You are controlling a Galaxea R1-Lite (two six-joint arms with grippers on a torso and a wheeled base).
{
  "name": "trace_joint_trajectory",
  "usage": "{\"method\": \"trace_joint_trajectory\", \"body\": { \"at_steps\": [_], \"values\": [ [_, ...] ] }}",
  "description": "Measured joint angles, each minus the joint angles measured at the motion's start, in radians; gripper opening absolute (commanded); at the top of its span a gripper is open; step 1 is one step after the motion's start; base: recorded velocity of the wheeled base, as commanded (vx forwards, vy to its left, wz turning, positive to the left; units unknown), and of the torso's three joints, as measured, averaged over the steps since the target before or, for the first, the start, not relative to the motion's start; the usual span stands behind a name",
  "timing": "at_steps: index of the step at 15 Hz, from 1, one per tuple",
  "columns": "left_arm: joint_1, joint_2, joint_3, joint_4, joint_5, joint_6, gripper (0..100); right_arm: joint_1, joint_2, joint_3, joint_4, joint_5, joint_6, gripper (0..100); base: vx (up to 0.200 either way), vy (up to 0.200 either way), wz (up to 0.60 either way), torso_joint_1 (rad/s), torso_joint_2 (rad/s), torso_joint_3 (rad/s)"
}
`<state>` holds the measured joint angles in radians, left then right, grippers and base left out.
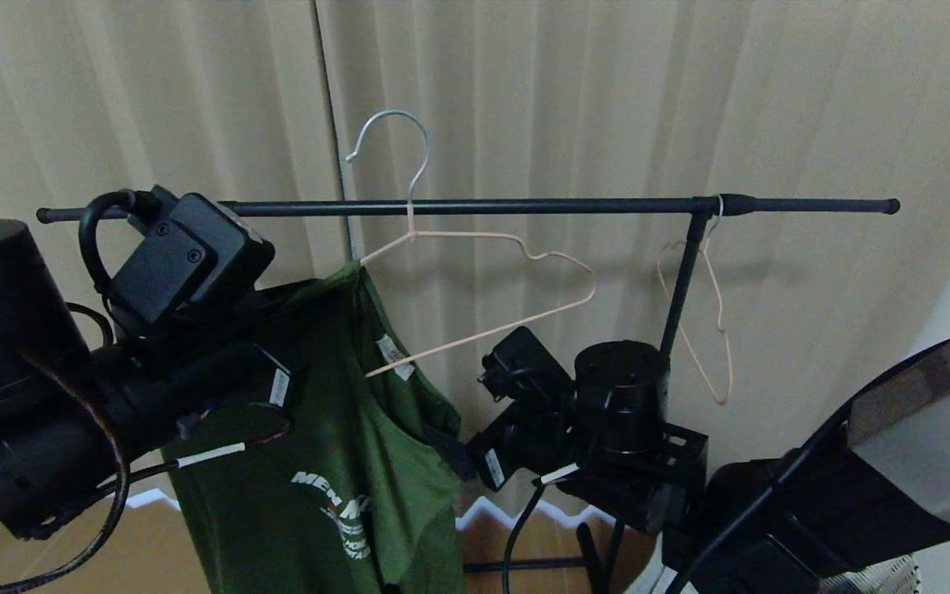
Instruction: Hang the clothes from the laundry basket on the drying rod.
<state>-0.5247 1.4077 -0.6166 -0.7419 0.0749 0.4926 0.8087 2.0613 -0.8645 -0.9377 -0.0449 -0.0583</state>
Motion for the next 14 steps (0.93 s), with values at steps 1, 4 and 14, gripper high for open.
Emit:
{"method": "trace_joint_trajectory", "body": {
  "at_steps": [1, 4, 14],
  "values": [
    [-0.003, -0.006, 0.003, 0.000, 0.000, 0.000, 0, -0.007, 0.010, -0.001, -0.001, -0.001, 0.000, 100, 0.000, 0.000, 0.00, 0.000, 0.00, 0.000],
    [-0.006, -0.028, 0.020, 0.000, 0.000, 0.000, 0, -0.032, 0.031, 0.000, 0.003, -0.001, -0.001, 100, 0.000, 0.000, 0.00, 0.000, 0.00, 0.000],
    [-0.004, -0.067, 0.039, 0.001, -0.015, -0.029, 0, -0.142, 0.013, 0.092, 0.018, -0.045, -0.005, 100, 0.000, 0.000, 0.00, 0.000, 0.00, 0.000]
  ]
}}
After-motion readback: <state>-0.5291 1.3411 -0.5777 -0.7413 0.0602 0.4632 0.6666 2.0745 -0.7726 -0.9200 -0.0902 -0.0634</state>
